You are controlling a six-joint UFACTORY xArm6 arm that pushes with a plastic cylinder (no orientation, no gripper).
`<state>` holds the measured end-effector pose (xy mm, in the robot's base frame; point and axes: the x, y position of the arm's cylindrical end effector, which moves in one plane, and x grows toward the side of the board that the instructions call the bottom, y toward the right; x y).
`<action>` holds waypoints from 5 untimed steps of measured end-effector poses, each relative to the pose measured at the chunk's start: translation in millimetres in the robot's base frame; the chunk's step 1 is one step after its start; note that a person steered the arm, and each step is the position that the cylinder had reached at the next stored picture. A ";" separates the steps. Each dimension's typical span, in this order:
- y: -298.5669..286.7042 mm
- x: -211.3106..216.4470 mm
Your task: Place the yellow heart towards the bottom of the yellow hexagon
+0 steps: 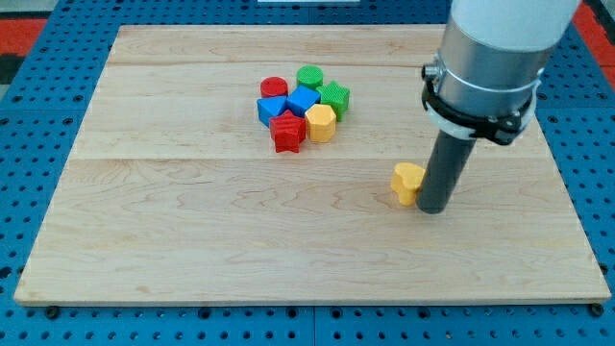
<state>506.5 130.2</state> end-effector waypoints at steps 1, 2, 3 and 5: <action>-3.1 -25.9; -30.8 -40.0; -84.9 -40.9; -129.6 -70.3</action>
